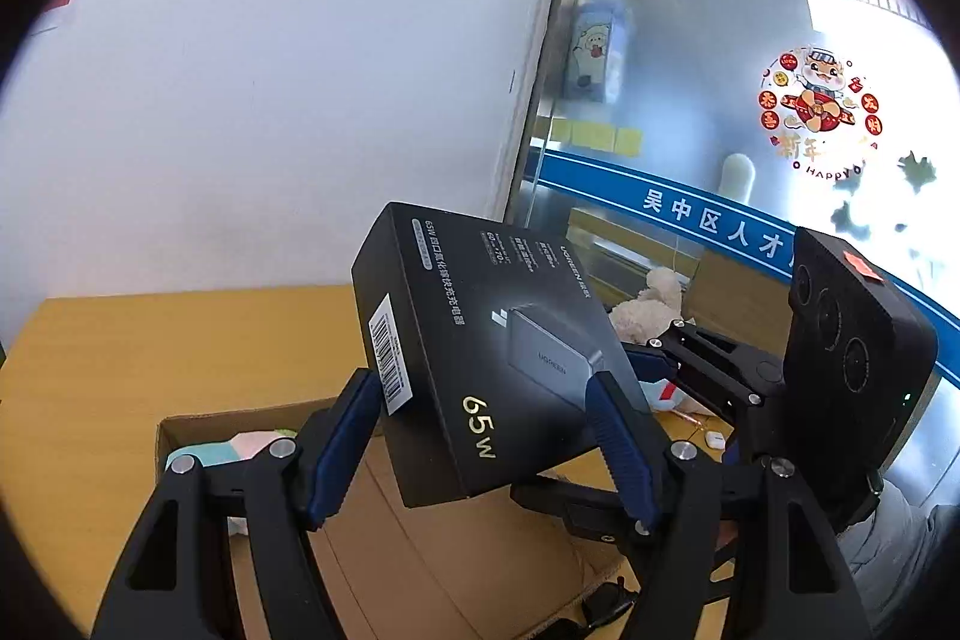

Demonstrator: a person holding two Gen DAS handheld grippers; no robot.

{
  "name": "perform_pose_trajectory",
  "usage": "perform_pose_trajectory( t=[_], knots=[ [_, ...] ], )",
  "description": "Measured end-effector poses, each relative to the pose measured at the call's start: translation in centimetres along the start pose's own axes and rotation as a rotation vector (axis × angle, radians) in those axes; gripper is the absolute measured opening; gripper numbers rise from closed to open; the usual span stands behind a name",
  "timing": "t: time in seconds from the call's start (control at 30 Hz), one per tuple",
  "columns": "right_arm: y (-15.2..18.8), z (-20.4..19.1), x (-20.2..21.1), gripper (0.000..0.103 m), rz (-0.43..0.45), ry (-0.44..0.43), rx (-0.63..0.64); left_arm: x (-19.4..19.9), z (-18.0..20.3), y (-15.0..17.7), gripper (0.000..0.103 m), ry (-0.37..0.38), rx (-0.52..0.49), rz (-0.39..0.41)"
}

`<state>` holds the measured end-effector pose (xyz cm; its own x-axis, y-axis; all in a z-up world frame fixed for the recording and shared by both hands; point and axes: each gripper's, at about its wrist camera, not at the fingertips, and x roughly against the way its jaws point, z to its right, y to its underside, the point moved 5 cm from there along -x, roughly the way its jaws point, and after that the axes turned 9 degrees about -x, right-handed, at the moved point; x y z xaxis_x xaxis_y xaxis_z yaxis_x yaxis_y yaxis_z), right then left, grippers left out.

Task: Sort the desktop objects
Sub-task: 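Lift the charger box toward the cardboard box with the left tool, then lower the charger box into the cardboard box and open the left tool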

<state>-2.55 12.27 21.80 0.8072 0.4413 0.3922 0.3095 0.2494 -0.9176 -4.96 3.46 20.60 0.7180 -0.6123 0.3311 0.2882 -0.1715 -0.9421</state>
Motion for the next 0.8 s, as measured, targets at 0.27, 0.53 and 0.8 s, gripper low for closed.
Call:
perform_pose_trajectory(
  t=[0.27, 0.53, 0.8],
  knots=[
    [-2.2, 5.0, -7.4, 0.079, -0.06, -0.017, -0.043, -6.8, -4.2, -0.5, 0.07, -0.015, 0.035, -0.037],
    [0.1, 10.5, -15.9, 0.079, -0.183, -0.077, -0.137, -15.1, -8.3, 2.8, 0.07, -0.005, 0.123, -0.161],
    [7.0, 14.1, -23.9, 0.079, -0.384, -0.083, -0.199, -23.2, -11.3, 9.1, 0.07, 0.029, 0.262, -0.393]
  ],
)
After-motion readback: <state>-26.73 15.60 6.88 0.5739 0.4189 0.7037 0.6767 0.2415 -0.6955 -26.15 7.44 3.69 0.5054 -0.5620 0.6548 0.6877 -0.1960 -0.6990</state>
